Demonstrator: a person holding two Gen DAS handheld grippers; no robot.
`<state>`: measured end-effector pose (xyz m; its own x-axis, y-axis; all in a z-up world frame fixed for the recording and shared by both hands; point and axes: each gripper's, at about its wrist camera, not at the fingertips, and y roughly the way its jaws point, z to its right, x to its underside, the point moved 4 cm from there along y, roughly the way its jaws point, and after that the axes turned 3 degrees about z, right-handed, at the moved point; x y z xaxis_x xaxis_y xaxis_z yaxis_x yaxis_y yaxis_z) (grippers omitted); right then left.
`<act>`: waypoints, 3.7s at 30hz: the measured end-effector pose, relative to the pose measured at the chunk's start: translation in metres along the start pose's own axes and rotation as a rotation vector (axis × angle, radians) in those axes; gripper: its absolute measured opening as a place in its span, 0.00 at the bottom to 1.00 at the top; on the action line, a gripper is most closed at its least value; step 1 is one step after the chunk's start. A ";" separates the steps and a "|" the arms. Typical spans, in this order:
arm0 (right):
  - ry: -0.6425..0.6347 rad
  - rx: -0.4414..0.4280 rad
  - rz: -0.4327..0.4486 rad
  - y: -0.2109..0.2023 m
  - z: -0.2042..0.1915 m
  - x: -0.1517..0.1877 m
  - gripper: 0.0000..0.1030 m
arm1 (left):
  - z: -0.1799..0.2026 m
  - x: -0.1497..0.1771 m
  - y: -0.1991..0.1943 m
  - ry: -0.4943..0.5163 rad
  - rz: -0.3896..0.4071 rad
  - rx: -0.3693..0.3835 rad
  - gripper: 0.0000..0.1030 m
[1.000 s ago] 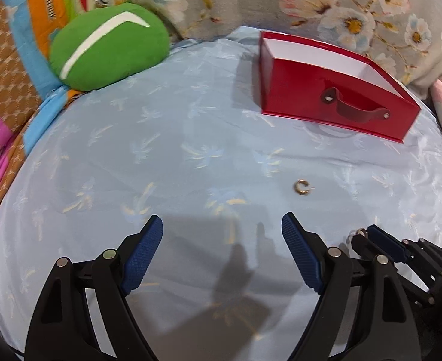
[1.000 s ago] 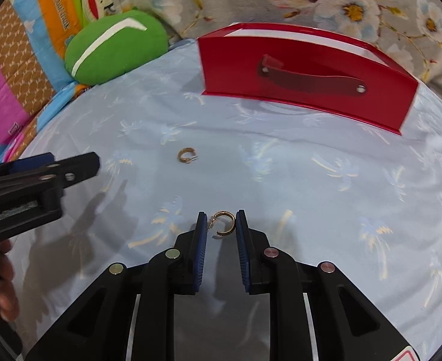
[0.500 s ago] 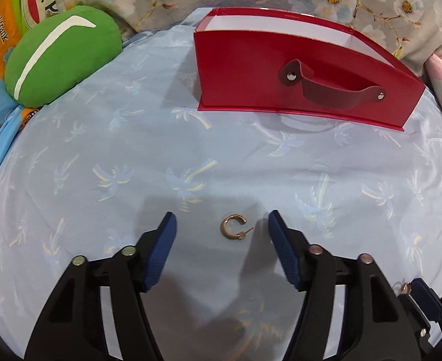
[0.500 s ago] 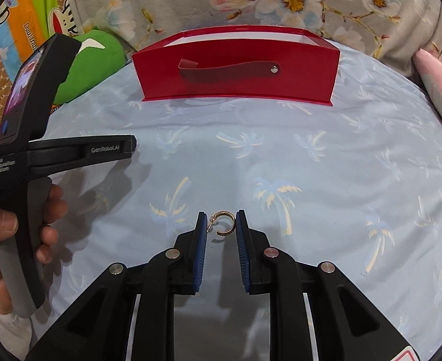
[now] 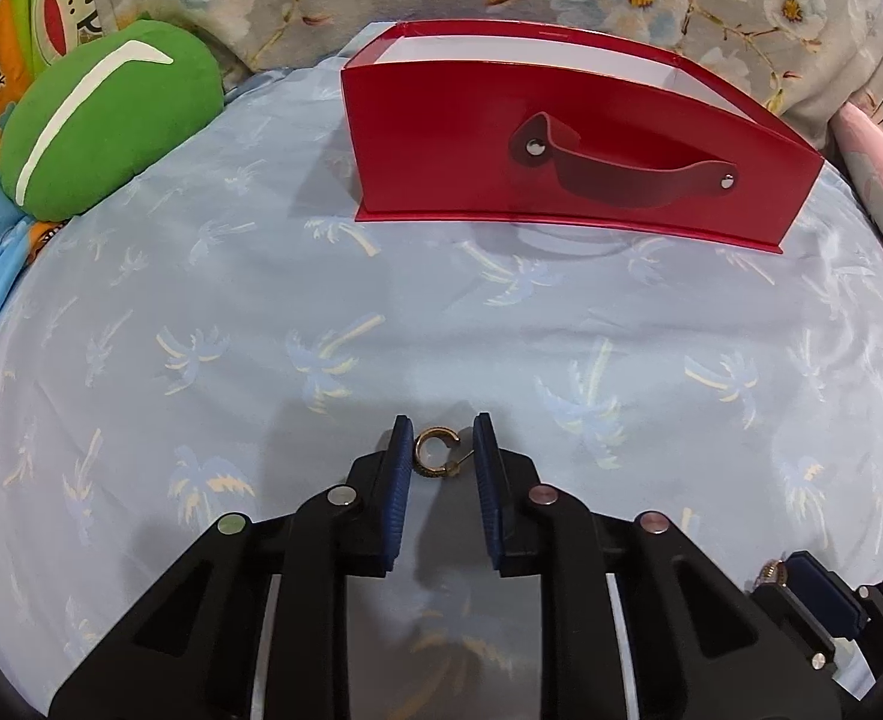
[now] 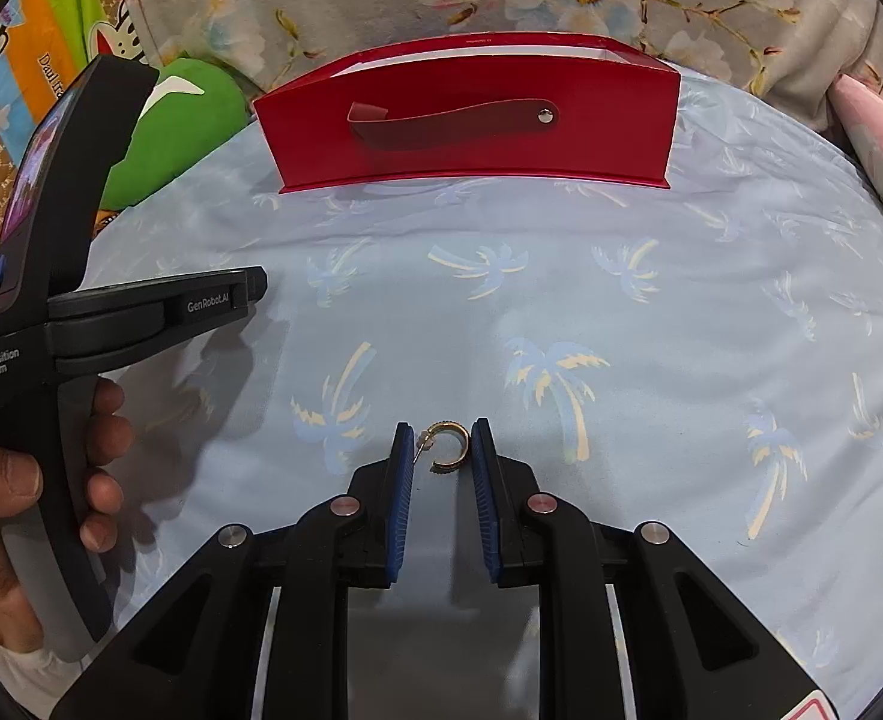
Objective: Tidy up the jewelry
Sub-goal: 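Carry both gold hoop earrings over the red box, then open both tools to drop the hoop earrings into the red box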
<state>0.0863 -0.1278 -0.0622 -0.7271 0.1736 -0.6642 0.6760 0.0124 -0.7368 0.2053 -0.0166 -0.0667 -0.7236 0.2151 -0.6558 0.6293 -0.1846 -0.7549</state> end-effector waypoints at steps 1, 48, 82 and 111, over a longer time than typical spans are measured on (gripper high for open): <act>-0.001 0.001 0.000 0.000 0.000 0.000 0.18 | 0.000 0.001 -0.002 -0.006 -0.003 0.013 0.19; -0.054 0.035 0.333 -0.047 0.049 -0.223 0.18 | 0.009 -0.170 -0.110 0.006 0.341 -0.007 0.19; 0.024 0.047 0.186 0.147 0.097 -0.345 0.18 | 0.051 -0.294 0.074 0.073 0.293 -0.116 0.19; 0.009 0.087 0.114 0.162 0.096 -0.344 0.37 | 0.054 -0.291 0.095 0.091 0.294 -0.211 0.66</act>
<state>0.4340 -0.2801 0.0350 -0.6450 0.1781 -0.7432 0.7407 -0.0934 -0.6653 0.4606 -0.1483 0.0523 -0.4813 0.2684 -0.8345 0.8578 -0.0518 -0.5114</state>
